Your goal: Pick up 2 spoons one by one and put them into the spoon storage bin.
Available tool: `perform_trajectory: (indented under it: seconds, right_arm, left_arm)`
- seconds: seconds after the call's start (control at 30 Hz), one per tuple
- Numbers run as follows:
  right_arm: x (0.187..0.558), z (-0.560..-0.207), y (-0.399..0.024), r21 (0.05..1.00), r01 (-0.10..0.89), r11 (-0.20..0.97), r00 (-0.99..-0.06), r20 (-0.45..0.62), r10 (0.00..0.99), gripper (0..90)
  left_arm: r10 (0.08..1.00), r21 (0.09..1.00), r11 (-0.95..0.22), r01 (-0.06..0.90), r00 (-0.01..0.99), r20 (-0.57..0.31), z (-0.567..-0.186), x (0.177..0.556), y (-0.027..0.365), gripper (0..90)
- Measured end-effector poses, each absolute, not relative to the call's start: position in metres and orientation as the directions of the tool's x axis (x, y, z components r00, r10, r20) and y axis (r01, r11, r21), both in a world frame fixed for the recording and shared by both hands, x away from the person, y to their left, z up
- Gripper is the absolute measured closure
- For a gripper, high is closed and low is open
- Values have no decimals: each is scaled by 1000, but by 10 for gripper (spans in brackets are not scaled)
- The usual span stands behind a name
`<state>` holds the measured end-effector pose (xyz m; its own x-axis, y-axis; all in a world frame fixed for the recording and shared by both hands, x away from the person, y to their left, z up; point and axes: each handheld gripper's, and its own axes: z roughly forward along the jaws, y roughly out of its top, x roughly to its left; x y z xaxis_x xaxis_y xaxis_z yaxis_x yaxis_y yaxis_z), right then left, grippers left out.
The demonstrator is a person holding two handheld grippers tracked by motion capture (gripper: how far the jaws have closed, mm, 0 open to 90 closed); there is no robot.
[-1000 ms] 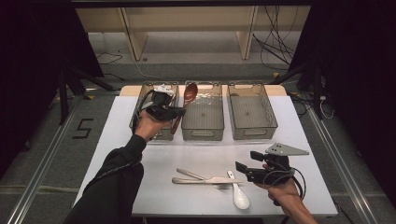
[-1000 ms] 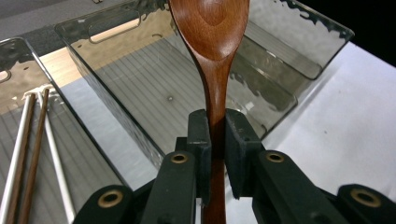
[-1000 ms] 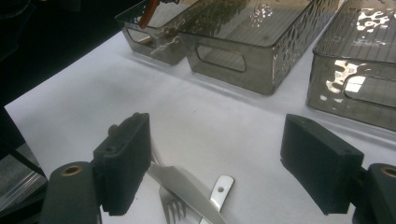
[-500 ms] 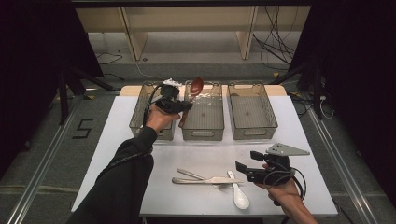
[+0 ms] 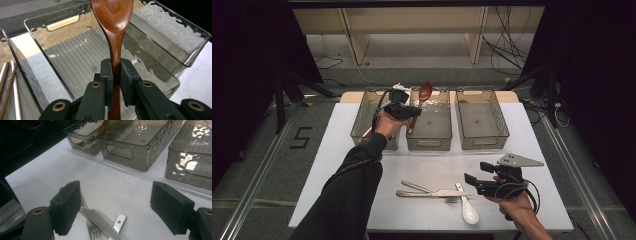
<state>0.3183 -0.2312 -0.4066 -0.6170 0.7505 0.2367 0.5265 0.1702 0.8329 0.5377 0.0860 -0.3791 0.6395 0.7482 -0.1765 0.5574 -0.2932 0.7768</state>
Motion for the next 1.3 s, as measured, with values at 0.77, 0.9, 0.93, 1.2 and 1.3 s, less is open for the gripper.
perform_trajectory:
  seconds: [0.77, 0.9, 0.93, 1.2, 1.3]
  right_arm:
    - [318, -407, -231, 833, 526, 172, -618, 236, 750, 255]
    - [318, -407, -231, 833, 525, 175, -620, 234, 749, 255]
    - [318, -407, -231, 832, 526, 175, -620, 234, 749, 255]
    - [318, -408, -229, 827, 532, 182, -619, 233, 750, 262]
    - [317, -407, -228, 829, 525, 191, -628, 227, 744, 279]
  left_arm:
    - [762, 744, -277, 608, 611, -215, -396, 541, 84, 650]
    - [756, 734, -289, 614, 618, -219, -388, 533, 90, 516]
    - [750, 738, -288, 610, 623, -222, -385, 530, 92, 486]
    - [688, 777, -318, 543, 696, -205, -363, 487, 112, 332]
    - [679, 788, -317, 528, 707, -201, -360, 470, 121, 304]
